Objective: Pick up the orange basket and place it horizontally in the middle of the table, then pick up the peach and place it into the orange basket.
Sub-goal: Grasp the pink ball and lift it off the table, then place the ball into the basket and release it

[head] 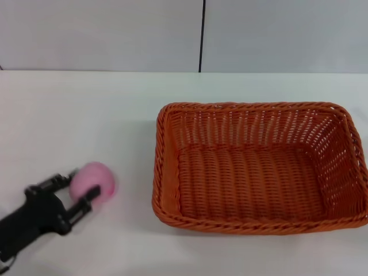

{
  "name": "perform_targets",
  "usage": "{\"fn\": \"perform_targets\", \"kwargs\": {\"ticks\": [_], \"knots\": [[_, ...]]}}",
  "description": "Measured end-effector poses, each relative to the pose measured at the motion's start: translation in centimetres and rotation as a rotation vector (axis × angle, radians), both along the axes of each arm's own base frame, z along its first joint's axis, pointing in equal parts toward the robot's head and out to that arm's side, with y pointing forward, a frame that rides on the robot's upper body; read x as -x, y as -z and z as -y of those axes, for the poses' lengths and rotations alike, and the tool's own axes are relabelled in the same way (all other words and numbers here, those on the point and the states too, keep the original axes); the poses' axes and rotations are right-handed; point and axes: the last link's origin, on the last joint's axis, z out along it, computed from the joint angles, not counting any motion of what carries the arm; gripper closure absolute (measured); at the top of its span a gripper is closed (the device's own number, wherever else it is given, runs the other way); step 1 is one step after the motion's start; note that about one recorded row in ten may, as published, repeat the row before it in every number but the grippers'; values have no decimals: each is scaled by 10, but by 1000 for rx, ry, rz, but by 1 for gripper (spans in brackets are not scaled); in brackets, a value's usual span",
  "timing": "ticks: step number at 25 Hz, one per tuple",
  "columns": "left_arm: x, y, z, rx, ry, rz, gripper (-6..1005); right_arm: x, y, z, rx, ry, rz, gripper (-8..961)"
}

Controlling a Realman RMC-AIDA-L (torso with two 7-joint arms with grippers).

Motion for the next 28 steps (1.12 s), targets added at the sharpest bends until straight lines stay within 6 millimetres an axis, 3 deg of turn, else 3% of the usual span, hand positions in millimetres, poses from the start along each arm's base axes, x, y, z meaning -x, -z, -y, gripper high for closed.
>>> {"fn": "perform_targets", "kwargs": {"ticks": [5, 7, 11, 16, 17, 18, 22, 27, 28], "knots": [[-10, -24, -1, -150, 39, 100, 529, -8, 4, 4, -44, 60, -17, 422], [-24, -31, -4, -189, 117, 165, 546, -8, 7, 4, -57, 71, -15, 422], [-42, -29, -13, -184, 202, 223, 562, -6, 9, 2, -55, 69, -19, 423], [-76, 1, -34, -93, 278, 307, 583, -3, 11, -3, -56, 62, -32, 423], [-93, 18, -43, -41, 303, 322, 587, -2, 12, -5, -55, 61, -36, 423], [-93, 18, -43, -41, 303, 322, 591, -2, 12, -5, -55, 61, -36, 423], [-125, 61, -56, 59, 330, 268, 643, -2, 14, -7, -56, 76, -37, 422], [-139, 86, -60, 84, 292, 213, 650, -3, 14, -7, -62, 88, -39, 422], [-140, 89, -59, 86, 292, 201, 615, -3, 14, -7, -62, 88, -39, 422]]}}
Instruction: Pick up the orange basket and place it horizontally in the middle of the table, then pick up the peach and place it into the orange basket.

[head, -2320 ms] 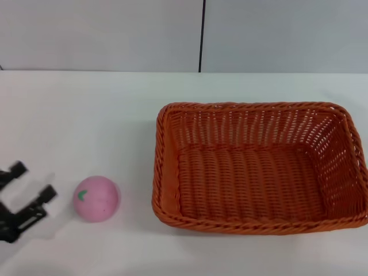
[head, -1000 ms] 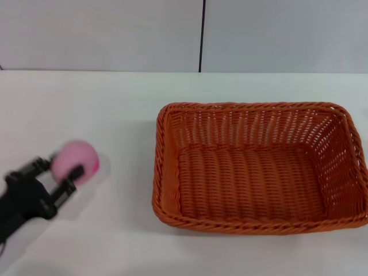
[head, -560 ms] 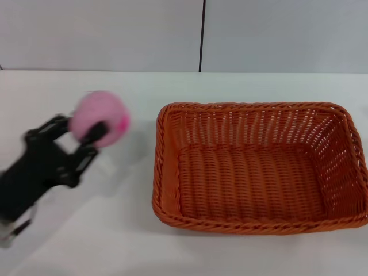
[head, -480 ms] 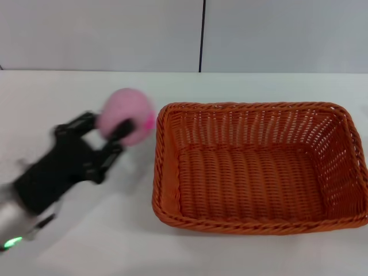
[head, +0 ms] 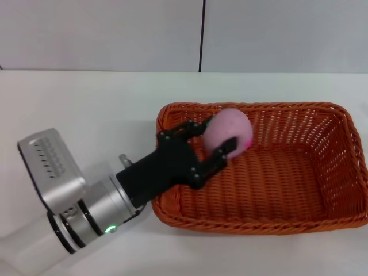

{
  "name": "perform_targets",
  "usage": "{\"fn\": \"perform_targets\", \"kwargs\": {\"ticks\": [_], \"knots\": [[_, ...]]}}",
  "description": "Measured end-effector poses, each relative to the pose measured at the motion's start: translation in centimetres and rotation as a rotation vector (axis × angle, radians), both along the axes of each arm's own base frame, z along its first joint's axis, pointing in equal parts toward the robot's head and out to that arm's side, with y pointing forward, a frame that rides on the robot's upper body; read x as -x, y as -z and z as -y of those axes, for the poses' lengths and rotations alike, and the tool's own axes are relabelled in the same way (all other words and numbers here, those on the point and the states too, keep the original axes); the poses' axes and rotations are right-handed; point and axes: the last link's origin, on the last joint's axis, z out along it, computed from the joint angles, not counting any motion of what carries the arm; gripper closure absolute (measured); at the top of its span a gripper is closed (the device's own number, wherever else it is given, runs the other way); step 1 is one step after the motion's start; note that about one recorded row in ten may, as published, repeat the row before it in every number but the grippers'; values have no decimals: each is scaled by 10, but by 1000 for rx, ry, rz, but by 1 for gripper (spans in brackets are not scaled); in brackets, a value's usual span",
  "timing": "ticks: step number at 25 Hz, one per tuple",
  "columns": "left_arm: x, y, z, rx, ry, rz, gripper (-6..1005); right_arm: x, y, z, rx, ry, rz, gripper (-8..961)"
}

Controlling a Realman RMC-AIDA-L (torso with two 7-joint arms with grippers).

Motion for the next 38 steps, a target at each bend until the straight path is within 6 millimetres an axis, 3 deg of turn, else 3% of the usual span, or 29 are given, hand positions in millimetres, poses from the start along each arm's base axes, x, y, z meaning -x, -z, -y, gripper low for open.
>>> {"fn": "perform_targets", "kwargs": {"ticks": [10, 15, 20, 21, 22, 24, 26, 29, 38], "knots": [[12, -3, 4, -19, -40, -12, 211, -6, -5, -2, -22, 39, 6, 422], [27, -20, 4, -111, -110, 18, 193, -12, -13, -1, -66, 69, -3, 422], [70, -59, 8, -332, -275, 31, 176, -22, -25, 3, -144, 127, -8, 423], [70, -59, 8, -332, -275, 31, 173, -24, -26, 3, -166, 144, -1, 423], [93, -78, 15, -442, -368, 25, 169, -27, -28, 4, -191, 161, 4, 423], [115, -96, 25, -554, -471, 17, 169, -31, -28, 7, -255, 216, -2, 423], [115, -96, 25, -554, -471, 17, 169, -32, -27, 8, -274, 232, -3, 423], [135, -118, 44, -688, -557, 7, 169, -36, -26, 10, -346, 293, 13, 422], [141, -132, 55, -764, -563, 18, 169, -35, -24, 9, -360, 307, 4, 423]]}}
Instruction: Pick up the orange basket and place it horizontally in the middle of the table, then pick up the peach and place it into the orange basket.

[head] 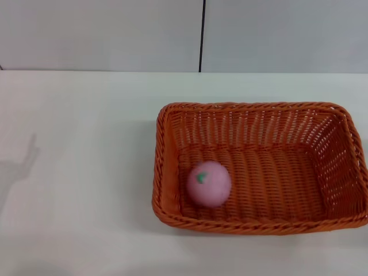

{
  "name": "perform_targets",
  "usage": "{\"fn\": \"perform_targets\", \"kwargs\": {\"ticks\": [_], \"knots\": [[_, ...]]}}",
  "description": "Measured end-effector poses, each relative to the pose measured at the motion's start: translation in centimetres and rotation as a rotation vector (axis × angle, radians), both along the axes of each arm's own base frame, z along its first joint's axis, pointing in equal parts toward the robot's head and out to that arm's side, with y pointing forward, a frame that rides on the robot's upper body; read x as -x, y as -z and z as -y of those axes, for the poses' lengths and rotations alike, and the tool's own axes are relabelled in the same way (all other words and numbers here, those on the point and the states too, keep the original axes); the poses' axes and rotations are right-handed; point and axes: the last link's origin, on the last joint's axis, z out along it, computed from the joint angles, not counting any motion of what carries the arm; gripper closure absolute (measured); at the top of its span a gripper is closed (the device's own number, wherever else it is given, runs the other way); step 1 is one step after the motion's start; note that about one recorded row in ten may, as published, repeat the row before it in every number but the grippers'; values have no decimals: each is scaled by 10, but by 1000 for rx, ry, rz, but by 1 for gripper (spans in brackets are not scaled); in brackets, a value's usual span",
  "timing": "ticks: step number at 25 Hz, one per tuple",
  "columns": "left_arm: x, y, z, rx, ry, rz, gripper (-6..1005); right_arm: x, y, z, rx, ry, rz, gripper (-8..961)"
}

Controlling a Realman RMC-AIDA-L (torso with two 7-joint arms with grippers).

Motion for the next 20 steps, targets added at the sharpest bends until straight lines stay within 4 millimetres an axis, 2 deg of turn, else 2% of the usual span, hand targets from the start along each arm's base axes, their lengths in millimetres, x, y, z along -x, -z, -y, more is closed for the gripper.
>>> {"fn": "perform_targets", "kwargs": {"ticks": [20], "knots": [[2, -5, 4, -17, 2, -8, 169, 6, 5, -7, 11, -21, -22, 422]]}}
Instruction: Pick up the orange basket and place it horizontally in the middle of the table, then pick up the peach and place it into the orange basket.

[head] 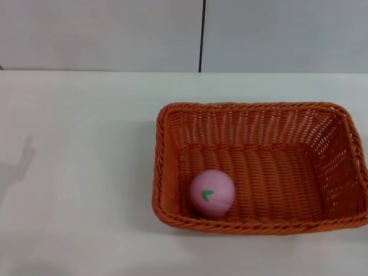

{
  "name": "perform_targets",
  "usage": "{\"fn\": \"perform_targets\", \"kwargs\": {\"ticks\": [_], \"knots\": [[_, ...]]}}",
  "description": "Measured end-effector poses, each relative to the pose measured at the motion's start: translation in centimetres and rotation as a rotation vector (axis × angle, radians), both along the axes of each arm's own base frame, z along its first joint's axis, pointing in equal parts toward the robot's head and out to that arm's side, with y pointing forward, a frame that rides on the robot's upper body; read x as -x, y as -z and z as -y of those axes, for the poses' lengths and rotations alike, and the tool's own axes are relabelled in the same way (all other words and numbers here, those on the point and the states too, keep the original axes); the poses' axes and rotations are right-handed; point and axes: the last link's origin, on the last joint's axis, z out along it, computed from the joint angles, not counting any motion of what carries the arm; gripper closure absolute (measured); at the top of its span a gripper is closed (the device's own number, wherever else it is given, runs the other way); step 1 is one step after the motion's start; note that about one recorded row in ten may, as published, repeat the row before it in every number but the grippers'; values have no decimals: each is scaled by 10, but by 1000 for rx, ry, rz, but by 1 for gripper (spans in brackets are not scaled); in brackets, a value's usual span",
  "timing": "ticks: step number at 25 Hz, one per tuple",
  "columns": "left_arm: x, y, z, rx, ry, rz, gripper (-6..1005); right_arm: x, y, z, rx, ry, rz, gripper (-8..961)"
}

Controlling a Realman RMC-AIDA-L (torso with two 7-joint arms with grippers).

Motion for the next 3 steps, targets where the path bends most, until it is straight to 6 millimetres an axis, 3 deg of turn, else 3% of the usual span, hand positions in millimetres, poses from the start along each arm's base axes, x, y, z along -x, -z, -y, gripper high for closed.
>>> {"fn": "perform_targets", "kwargs": {"ticks": [3], "knots": [[1, -1, -1, -4, -1, -3, 169, 1, 2, 0, 2, 1, -10, 422]]}}
